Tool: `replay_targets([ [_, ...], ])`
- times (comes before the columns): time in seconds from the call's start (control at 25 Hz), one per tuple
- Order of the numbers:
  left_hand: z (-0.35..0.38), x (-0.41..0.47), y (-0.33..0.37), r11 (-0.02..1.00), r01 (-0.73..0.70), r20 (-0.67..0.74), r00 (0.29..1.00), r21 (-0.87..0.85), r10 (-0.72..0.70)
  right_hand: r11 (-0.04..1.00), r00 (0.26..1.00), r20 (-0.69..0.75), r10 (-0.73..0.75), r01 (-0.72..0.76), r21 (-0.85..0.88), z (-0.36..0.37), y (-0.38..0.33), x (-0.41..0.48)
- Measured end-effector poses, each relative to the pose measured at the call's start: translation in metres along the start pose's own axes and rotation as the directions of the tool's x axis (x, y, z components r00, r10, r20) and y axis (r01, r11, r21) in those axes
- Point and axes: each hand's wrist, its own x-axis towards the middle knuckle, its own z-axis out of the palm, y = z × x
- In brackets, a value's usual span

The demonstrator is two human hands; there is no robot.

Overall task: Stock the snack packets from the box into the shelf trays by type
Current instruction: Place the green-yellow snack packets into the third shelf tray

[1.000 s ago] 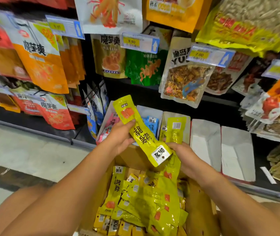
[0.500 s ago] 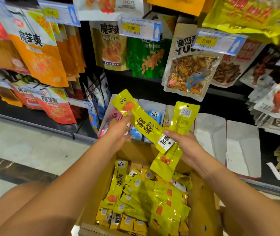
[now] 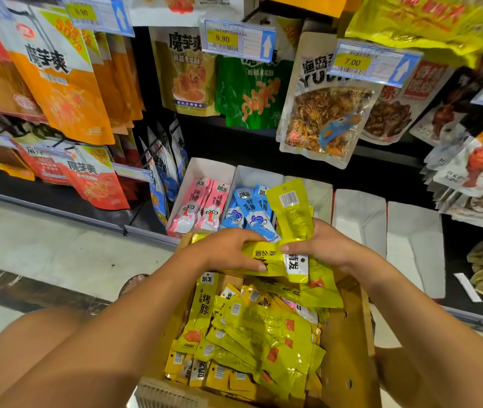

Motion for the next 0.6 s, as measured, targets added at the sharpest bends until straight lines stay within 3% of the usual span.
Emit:
replay_targets([
  [0.16, -0.001, 0.004, 0.0, 0.999, -0.003, -0.009, 1.0, 0.041, 0.003, 1.0, 1.0, 0.002, 0.012, -0.012, 0.011, 0.0, 0.003, 0.003],
  [0.4, 0.0, 0.004, -0.006, 0.994, 0.11, -0.14, 0.984, 0.014, -0.107, 0.991, 0.966, -0.251, 0.068, -0.036, 0.131, -0.013, 0.005, 0.014],
  [0.48, -0.002, 0.005, -0.007, 0.989, 0.133, -0.193, 0.971, -0.068, -0.144, 0.979, 0.947, -0.31, 0.088, -0.026, 0.2, -0.015, 0.006, 0.018],
  [0.6, -0.005, 0.007, -0.007, 0.907, 0.094, -0.264, 0.94, -0.41, -0.217, 0.98, 0.929, -0.356, 0.099, -0.029, 0.197, -0.007, 0.006, 0.019],
])
